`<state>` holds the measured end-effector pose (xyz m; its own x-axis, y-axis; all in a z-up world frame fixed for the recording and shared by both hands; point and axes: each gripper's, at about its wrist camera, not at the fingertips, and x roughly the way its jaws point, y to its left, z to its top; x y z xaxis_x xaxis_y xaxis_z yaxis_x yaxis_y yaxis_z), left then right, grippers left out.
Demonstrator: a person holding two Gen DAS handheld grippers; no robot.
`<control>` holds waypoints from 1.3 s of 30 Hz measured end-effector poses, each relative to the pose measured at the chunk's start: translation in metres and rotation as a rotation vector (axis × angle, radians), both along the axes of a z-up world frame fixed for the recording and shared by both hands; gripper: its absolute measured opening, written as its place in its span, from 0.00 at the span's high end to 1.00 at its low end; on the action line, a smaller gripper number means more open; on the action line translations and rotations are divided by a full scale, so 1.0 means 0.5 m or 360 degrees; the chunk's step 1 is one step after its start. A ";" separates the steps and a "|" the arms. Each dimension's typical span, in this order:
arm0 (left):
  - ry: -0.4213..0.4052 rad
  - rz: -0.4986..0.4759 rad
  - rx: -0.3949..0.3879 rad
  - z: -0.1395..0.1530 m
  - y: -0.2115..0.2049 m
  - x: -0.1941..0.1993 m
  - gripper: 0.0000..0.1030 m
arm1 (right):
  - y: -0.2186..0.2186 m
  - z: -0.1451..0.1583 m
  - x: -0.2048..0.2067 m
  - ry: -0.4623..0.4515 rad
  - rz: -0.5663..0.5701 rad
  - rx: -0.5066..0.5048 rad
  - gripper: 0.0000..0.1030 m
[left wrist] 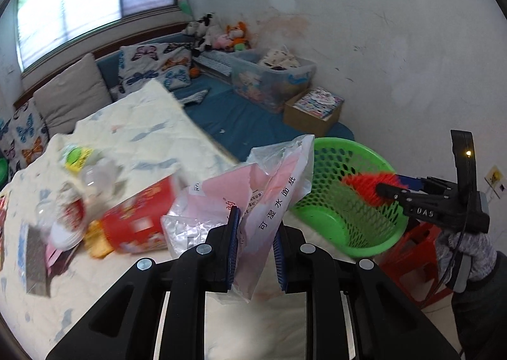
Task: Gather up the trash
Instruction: 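Carry the red mesh bag into the green basket while the left gripper grasps the clear plastic bag, then carry the clear plastic bag with the left gripper and drop it into the green basket, then move both grippers back over the table toward the red paper cup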
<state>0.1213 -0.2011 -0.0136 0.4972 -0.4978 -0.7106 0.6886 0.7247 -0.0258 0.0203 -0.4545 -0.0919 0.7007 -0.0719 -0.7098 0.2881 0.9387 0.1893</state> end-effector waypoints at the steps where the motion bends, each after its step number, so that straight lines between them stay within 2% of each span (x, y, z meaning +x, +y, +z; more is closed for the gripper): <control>1: 0.0003 -0.0016 0.0003 -0.003 -0.012 0.000 0.81 | -0.002 -0.001 -0.004 -0.0003 -0.0001 0.0003 0.39; 7: 0.0044 -0.0101 0.0059 -0.025 -0.095 -0.003 0.81 | -0.016 0.004 -0.034 -0.0028 -0.0023 -0.0017 0.34; 21: 0.0165 -0.0276 0.0114 -0.062 -0.256 -0.007 0.80 | -0.038 0.020 -0.109 -0.0110 -0.0065 0.0008 0.31; 23: 0.0176 -0.0290 0.0121 -0.068 -0.275 -0.010 0.75 | -0.041 0.019 -0.116 -0.0116 -0.0075 0.0017 0.29; 25: 0.0167 -0.0285 0.0128 -0.071 -0.288 -0.014 0.56 | -0.045 0.017 -0.124 -0.0123 -0.0087 0.0036 0.29; 28: 0.0159 -0.0304 0.0122 -0.075 -0.305 -0.023 0.53 | -0.049 0.014 -0.131 -0.0123 -0.0095 0.0046 0.29; 31: 0.0147 -0.0301 0.0118 -0.078 -0.311 -0.029 0.43 | -0.051 0.009 -0.133 -0.0111 -0.0100 0.0054 0.29; 33: 0.0143 -0.0303 0.0110 -0.076 -0.308 -0.030 0.42 | -0.050 0.008 -0.131 -0.0105 -0.0091 0.0060 0.29; 35: 0.0139 -0.0279 0.0105 -0.071 -0.295 -0.029 0.38 | -0.043 0.011 -0.135 -0.0101 -0.0080 0.0051 0.28; 39: 0.0134 -0.0201 0.0085 -0.059 -0.238 -0.019 0.38 | -0.027 0.019 -0.130 -0.0109 -0.0047 0.0035 0.26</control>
<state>0.1118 -0.3202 -0.0430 0.3707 -0.5133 -0.7740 0.7716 0.6341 -0.0510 -0.0446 -0.4682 -0.0825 0.7455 -0.0783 -0.6618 0.3013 0.9254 0.2299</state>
